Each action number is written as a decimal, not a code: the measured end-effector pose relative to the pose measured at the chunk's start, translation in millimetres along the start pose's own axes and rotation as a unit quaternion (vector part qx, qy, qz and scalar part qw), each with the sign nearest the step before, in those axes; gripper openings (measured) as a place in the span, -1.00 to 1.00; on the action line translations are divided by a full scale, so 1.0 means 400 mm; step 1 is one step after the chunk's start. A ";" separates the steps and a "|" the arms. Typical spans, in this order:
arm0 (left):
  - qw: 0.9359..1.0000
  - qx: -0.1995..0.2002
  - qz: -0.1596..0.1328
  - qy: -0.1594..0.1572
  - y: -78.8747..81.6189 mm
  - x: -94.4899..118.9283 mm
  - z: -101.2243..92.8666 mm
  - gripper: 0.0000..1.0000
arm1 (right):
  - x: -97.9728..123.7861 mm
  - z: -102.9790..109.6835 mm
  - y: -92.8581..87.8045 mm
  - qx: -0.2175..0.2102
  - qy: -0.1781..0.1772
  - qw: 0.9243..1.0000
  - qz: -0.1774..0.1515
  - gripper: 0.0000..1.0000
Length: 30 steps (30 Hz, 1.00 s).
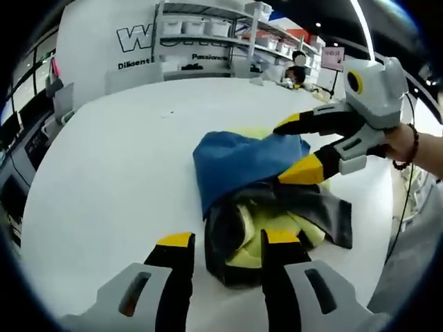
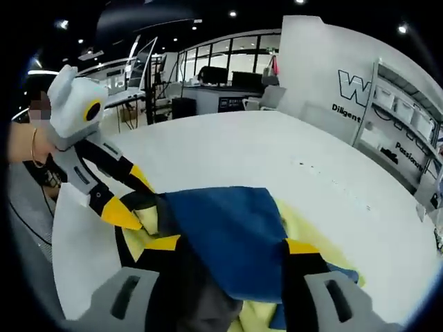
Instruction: Fold the garment on the visible template until the final outline fits inside the template.
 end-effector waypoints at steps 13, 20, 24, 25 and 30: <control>1.000 0.007 0.012 0.005 -0.013 0.000 -0.002 -0.72 | -0.003 0.018 0.014 0.017 0.008 1.000 0.004 -0.81; 1.000 0.003 0.013 0.006 -0.016 0.007 -0.003 -0.80 | 0.008 0.025 0.021 0.014 0.029 0.999 -0.002 -1.00; 1.000 -0.001 0.014 0.007 -0.014 0.013 -0.002 -0.90 | 0.012 0.024 0.021 0.009 0.026 1.000 -0.003 -1.00; 1.000 0.000 0.014 0.007 -0.014 0.016 -0.002 -0.91 | 0.014 0.023 0.022 0.009 0.025 1.000 -0.004 -1.00; 1.000 0.006 0.011 0.006 -0.015 0.022 0.000 -0.95 | 0.017 0.019 0.026 0.008 0.022 1.000 -0.007 -1.00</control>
Point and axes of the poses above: the point that each gripper's makers call its tool centre point, and the gripper's own axes: x roughly backward along the fingers, z roughly to its left, y roughly out of its top, the point moved 10 cm from there along x, roughly backward along the fingers, and after that the axes turned 7 degrees about -z, right-handed, at the moved point
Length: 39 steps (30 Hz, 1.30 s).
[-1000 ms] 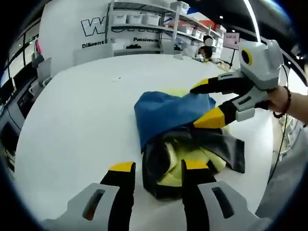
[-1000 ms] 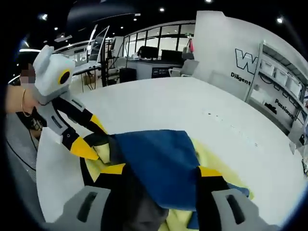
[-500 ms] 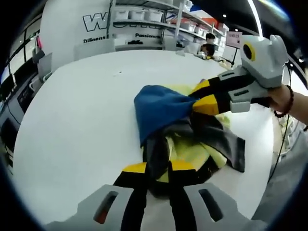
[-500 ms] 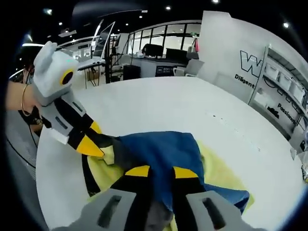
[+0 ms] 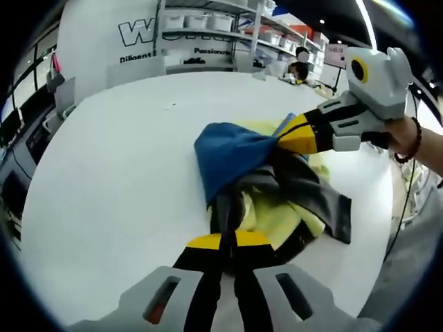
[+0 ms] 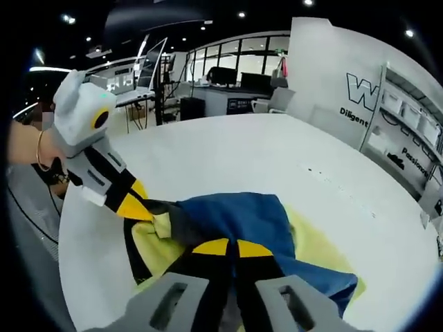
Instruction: Fold the garment on the visible template until the final outline fits inside the template.
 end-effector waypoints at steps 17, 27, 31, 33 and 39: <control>1.000 -0.015 -0.002 -0.016 0.010 0.050 -0.001 -0.96 | 0.059 -0.057 0.018 -0.020 -0.062 0.998 -0.019 -1.00; 0.999 -0.036 0.008 -0.025 0.000 0.070 -0.005 -0.96 | 0.080 -0.061 0.012 -0.032 -0.057 0.998 -0.019 -1.00; 0.999 -0.036 0.009 -0.019 0.001 0.070 -0.006 -0.96 | 0.084 -0.062 0.009 -0.037 -0.064 0.997 -0.019 -1.00; 0.999 -0.032 0.005 -0.017 0.002 0.072 -0.005 -0.96 | 0.089 -0.066 0.009 -0.041 -0.069 0.997 -0.020 -1.00; 1.000 -0.020 -0.003 -0.008 0.002 0.086 0.006 -0.96 | 0.107 -0.077 0.002 -0.065 -0.078 0.995 -0.021 -1.00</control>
Point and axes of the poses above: the point that each gripper's makers call its tool centre point, and the gripper's own axes: x roughly backward along the fingers, z roughly to its left, y roughly out of its top, the point moved 10 cm from there along x, roughly backward along the fingers, and after that the axes turned 7 degrees about -z, right-handed, at the moved point
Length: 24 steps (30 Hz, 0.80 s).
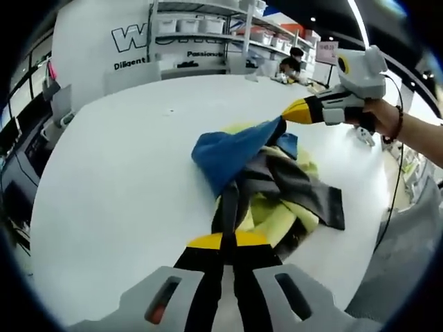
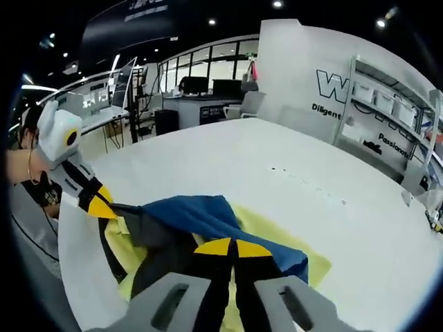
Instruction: Fold the garment on the visible template until the final outline fits inside the template.
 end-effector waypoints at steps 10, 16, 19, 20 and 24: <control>1.000 0.008 -0.010 0.018 0.006 0.040 0.034 -0.94 | 0.024 -0.026 0.001 -0.006 -0.023 1.000 -0.002 -1.00; 1.000 0.005 -0.007 0.027 0.001 0.053 0.044 -0.93 | 0.037 -0.041 0.000 -0.008 -0.039 0.999 0.000 -1.00; 0.999 0.003 -0.005 0.031 0.001 0.060 0.044 -0.92 | 0.043 -0.048 -0.005 -0.016 -0.045 0.999 0.002 -1.00; 0.999 0.002 -0.002 0.034 0.001 0.062 0.045 -0.92 | 0.045 -0.050 -0.007 -0.017 -0.047 0.999 0.002 -1.00; 0.999 -0.011 0.002 0.044 0.004 0.075 0.053 -0.91 | 0.053 -0.059 -0.013 -0.015 -0.055 0.998 0.009 -1.00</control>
Point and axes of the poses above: the point that each gripper's makers call its tool centre point, and the gripper's own axes: x roughly backward along the fingers, z roughly to its left, y roughly out of its top, the point moved 10 cm from there along x, roughly backward along the fingers, and after that the axes turned 7 degrees about -z, right-handed, at the moved point
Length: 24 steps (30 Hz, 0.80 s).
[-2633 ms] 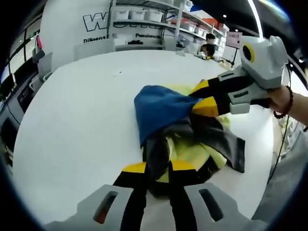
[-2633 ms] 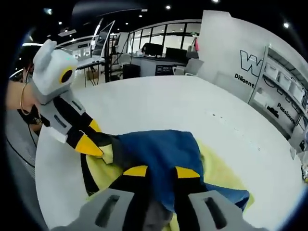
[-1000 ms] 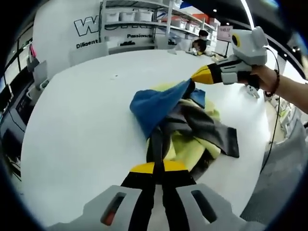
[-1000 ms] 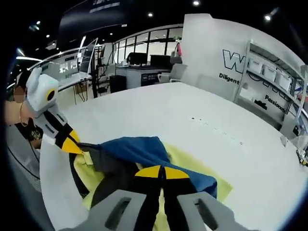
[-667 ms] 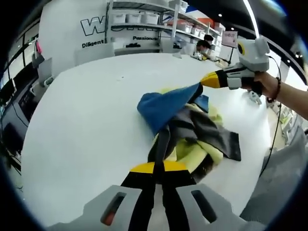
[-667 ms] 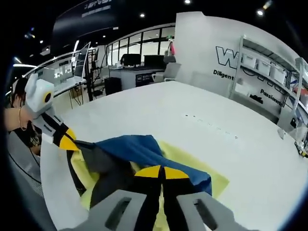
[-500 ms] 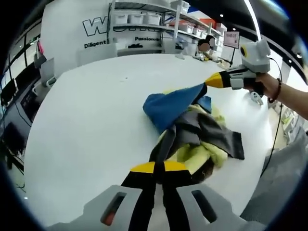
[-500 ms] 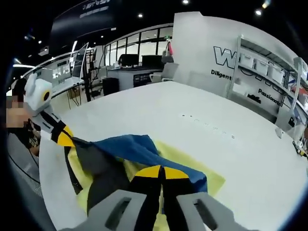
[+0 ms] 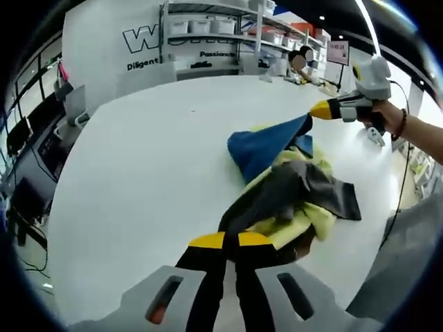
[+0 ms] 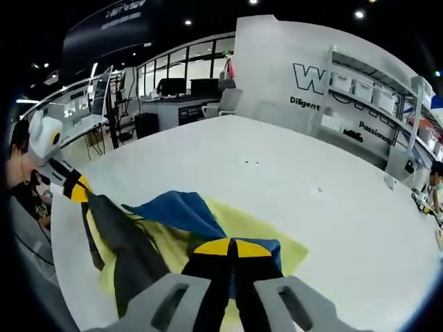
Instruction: Fold the garment on the visible template until the final outline fits inside the template.
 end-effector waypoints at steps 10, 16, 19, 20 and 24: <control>1.000 0.022 -0.018 0.008 0.008 0.040 0.036 -0.91 | 0.055 -0.073 -0.001 -0.068 -0.018 0.997 -0.031 -1.00; 1.000 -0.012 -0.002 0.017 0.010 0.026 0.024 -0.91 | 0.045 -0.040 -0.007 -0.040 0.002 0.999 -0.020 -1.00; 1.000 -0.013 -0.001 0.018 0.010 0.025 0.023 -0.91 | 0.043 -0.032 -0.007 -0.039 0.001 0.999 -0.018 -1.00; 1.000 -0.012 -0.001 0.018 0.010 0.024 0.024 -0.91 | 0.040 -0.025 -0.008 -0.034 0.007 0.999 -0.016 -1.00; 1.000 -0.006 -0.001 0.017 0.003 0.029 0.025 -0.91 | 0.019 0.029 0.002 -0.046 0.049 0.997 -0.026 -1.00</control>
Point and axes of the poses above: the point that each gripper's makers call its tool centre point, and the gripper's own axes: x roughly backward along the fingers, z roughly to its left, y roughly out of its top, the point moved 10 cm from there along x, roughly backward along the fingers, and after that the axes turned 7 degrees about -z, right-handed, at the moved point
